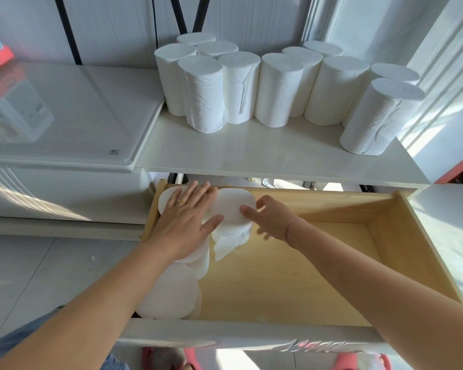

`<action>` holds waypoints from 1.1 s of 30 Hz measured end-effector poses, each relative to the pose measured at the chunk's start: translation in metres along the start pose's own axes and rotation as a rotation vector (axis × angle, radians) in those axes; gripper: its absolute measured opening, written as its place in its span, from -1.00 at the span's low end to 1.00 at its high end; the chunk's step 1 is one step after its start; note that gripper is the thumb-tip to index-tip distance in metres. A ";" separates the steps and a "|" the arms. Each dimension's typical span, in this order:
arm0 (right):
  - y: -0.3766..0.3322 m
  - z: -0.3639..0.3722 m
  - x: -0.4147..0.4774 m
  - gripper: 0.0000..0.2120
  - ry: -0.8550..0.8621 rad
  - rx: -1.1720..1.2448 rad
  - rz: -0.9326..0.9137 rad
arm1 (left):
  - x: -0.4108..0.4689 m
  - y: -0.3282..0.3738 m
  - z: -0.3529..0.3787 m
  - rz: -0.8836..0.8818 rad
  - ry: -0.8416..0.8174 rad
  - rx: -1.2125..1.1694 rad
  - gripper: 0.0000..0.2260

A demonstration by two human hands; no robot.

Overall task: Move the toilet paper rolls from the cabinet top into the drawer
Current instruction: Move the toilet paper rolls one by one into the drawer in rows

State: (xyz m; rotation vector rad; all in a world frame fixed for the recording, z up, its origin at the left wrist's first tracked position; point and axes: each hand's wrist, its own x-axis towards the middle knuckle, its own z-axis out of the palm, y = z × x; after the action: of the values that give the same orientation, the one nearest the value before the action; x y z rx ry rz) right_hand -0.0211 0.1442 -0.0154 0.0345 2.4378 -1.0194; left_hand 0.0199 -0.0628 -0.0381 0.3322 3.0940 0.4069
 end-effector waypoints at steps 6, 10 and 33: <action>-0.069 -0.033 0.017 -0.42 0.460 0.052 -0.518 | -0.002 0.000 -0.001 -0.020 0.035 0.006 -0.41; -0.118 -0.038 0.061 -0.17 0.408 0.158 -0.577 | -0.002 0.002 -0.002 -0.015 0.036 0.003 -0.41; -0.116 -0.026 0.072 -0.30 0.423 0.520 -0.529 | 0.003 -0.004 0.002 -0.002 0.066 0.022 -0.45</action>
State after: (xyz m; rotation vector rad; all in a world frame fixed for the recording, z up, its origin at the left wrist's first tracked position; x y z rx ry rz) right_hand -0.1199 0.0661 0.0443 -0.2576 2.5231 -2.0435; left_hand 0.0160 -0.0656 -0.0408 0.3227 3.1645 0.3919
